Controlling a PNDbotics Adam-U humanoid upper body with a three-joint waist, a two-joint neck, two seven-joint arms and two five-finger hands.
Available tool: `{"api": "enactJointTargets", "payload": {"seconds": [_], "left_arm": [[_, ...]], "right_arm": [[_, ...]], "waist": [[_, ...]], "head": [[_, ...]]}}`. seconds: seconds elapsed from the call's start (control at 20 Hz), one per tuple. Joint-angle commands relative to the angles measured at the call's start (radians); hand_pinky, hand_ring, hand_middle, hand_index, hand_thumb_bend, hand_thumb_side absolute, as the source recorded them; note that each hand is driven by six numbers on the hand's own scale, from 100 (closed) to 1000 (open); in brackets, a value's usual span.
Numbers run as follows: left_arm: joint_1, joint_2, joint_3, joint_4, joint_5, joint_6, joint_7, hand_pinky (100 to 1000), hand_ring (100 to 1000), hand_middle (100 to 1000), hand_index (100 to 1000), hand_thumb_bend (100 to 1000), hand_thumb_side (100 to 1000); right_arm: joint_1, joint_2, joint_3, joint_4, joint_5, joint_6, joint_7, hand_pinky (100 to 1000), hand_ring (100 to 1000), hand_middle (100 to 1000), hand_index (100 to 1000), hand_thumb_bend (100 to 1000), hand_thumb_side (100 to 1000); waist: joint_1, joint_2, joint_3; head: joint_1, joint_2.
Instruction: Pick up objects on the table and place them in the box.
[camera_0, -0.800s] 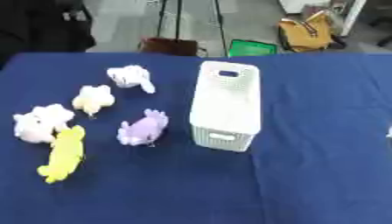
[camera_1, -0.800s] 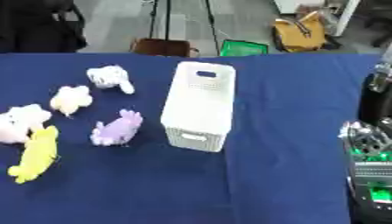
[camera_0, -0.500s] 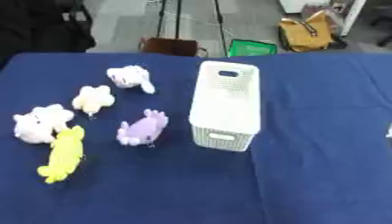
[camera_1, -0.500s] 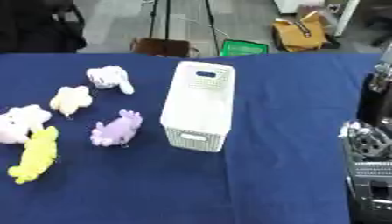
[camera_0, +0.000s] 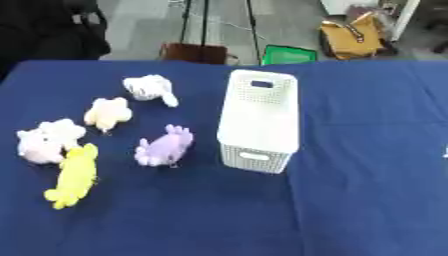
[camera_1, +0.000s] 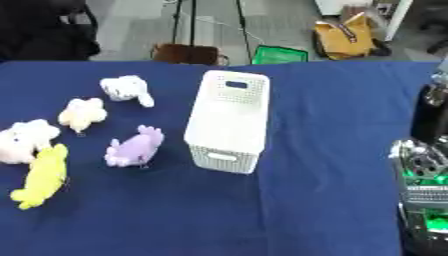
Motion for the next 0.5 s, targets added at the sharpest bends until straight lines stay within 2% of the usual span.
{"api": "enactJointTargets", "payload": {"seconds": [0.05, 0.15, 0.2, 0.35, 0.5], "left_arm": [[0.007, 0.086, 0.008, -0.014, -0.023, 0.017, -0.002, 784, 863, 851, 822, 100, 669], [0.014, 0.118, 0.006, -0.014, -0.032, 0.049, -0.023, 784, 865, 850, 821, 100, 672], [0.034, 0.165, -0.001, -0.014, -0.045, 0.072, -0.050, 786, 870, 855, 830, 100, 699], [0.079, 0.295, -0.018, -0.014, -0.080, 0.166, -0.141, 782, 869, 854, 834, 100, 704], [0.108, 0.397, -0.046, -0.014, -0.122, 0.222, -0.243, 772, 861, 844, 846, 100, 775]], "right_arm": [[-0.007, -0.010, -0.003, -0.016, -0.004, -0.002, 0.002, 837, 882, 775, 857, 100, 1000], [-0.007, -0.010, -0.002, -0.016, -0.005, -0.002, 0.003, 837, 882, 775, 857, 100, 1000], [-0.007, -0.011, -0.002, -0.016, -0.005, -0.003, 0.003, 837, 881, 775, 857, 100, 1000], [-0.005, -0.011, 0.001, -0.016, -0.008, -0.004, 0.005, 837, 881, 775, 857, 100, 1000], [-0.003, -0.010, 0.004, -0.016, -0.010, -0.005, 0.007, 837, 881, 774, 857, 100, 1000]], "waist": [[0.004, -0.020, 0.001], [0.006, -0.020, 0.001], [0.010, -0.022, 0.001], [0.016, -0.027, -0.001], [0.022, -0.032, -0.002]], "head": [[0.010, 0.004], [0.013, 0.006], [0.013, 0.007], [0.014, 0.012], [0.017, 0.014]]}}
